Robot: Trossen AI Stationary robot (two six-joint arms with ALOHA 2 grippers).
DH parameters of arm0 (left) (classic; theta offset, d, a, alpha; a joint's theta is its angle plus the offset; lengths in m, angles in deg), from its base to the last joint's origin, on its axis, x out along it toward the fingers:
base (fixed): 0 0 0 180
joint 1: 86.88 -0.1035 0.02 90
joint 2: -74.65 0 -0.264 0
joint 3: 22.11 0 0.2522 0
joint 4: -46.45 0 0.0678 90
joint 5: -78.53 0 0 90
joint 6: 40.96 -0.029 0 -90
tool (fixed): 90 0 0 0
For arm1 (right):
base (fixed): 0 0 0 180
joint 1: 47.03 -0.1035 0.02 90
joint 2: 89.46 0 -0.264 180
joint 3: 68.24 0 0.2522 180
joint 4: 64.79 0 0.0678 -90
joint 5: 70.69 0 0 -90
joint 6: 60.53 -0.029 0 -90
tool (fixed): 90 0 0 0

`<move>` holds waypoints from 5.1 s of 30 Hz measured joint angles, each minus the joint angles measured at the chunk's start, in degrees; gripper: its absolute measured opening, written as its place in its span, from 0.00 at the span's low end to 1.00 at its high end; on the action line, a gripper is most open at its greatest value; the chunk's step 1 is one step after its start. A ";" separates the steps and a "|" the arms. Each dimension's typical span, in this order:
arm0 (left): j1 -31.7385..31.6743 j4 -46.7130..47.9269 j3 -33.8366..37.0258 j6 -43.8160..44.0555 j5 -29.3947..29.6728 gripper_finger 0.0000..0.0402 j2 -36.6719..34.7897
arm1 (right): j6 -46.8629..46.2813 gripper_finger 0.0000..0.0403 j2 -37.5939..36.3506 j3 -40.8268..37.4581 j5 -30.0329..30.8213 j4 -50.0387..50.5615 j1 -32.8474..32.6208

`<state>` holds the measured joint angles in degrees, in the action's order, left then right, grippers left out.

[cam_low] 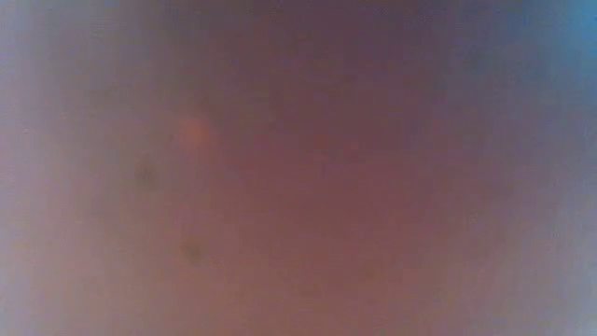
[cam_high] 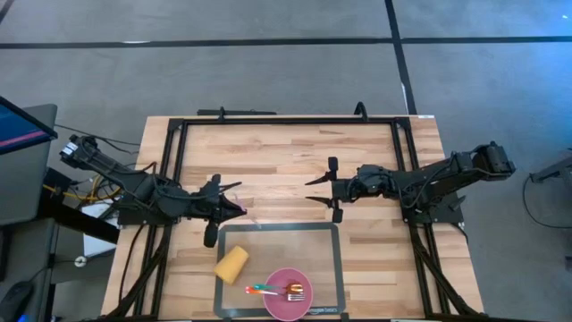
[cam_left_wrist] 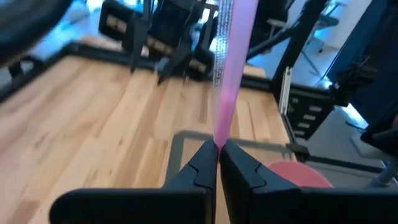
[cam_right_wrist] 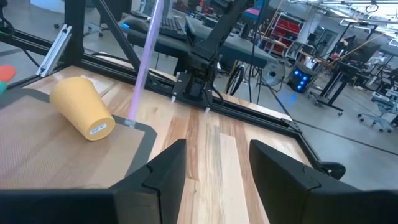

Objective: Pick & Place Utensil
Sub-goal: Adjust the yellow cup on the transparent mat

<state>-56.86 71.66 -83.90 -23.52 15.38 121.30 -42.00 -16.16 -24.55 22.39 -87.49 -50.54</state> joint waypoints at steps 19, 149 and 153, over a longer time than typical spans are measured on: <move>6.00 0.73 0.02 21.03 -24.37 0.02 0.48 | -0.03 0.40 0.00 0.00 -0.05 0.02 1.03; 8.75 24.90 -14.03 0.48 -10.53 0.32 28.49 | -12.12 0.00 9.44 32.59 -2.85 37.35 -1.09; 13.84 30.21 -14.03 8.38 -10.60 0.32 28.85 | -12.12 0.00 9.44 32.59 -2.96 37.26 -1.18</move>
<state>-43.02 101.87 -97.93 -15.14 4.79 150.15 -54.12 -6.72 8.04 19.43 -50.23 -51.72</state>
